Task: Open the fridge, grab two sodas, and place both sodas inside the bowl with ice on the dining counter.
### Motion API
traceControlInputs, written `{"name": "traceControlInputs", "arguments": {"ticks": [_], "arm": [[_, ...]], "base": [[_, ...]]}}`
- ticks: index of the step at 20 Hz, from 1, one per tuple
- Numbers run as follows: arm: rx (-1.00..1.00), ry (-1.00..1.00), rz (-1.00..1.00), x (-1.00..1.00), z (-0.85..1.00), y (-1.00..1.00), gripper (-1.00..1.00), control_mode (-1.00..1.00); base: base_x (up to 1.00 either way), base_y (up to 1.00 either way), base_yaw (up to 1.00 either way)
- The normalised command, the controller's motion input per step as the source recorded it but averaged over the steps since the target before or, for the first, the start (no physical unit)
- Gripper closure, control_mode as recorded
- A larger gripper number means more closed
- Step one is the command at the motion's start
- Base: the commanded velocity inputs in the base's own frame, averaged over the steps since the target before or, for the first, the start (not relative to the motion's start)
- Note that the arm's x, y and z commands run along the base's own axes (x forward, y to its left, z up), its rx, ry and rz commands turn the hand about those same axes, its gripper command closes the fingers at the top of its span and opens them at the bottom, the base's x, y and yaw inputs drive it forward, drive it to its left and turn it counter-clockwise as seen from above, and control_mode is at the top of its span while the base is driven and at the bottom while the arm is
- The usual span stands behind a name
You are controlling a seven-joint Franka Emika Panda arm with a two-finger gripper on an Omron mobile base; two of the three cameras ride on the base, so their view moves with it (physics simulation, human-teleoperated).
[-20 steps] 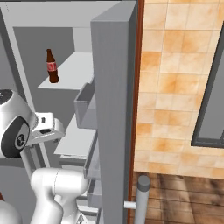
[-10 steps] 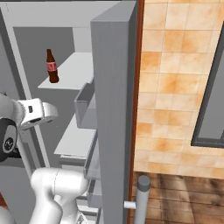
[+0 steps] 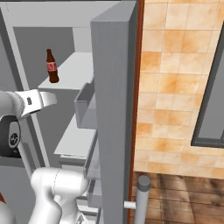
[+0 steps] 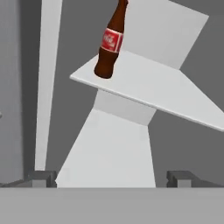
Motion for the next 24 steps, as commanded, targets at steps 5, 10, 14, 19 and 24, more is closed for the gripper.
{"name": "traceControlInputs", "arguments": {"ticks": [5, 10, 14, 19, 24], "arm": [[0.07, -0.11, 0.0, 0.49, 0.27, 0.02, -1.0, -1.0], [0.06, -0.06, 0.0, 0.42, 0.26, 0.01, -1.0, -1.0], [0.0, -0.01, 0.0, 0.34, 0.01, 0.07, -1.0, -1.0], [0.01, 0.0, 0.0, 0.43, 0.0, 0.0, -1.0, -1.0], [0.04, 0.0, 0.0, 0.34, 0.0, -0.02, -1.0, -1.0]], "base": [[0.0, 0.0, 0.0], [0.0, 0.0, 0.0], [0.0, 0.0, 0.0], [0.0, 0.0, 0.0], [0.0, 0.0, 0.0]]}}
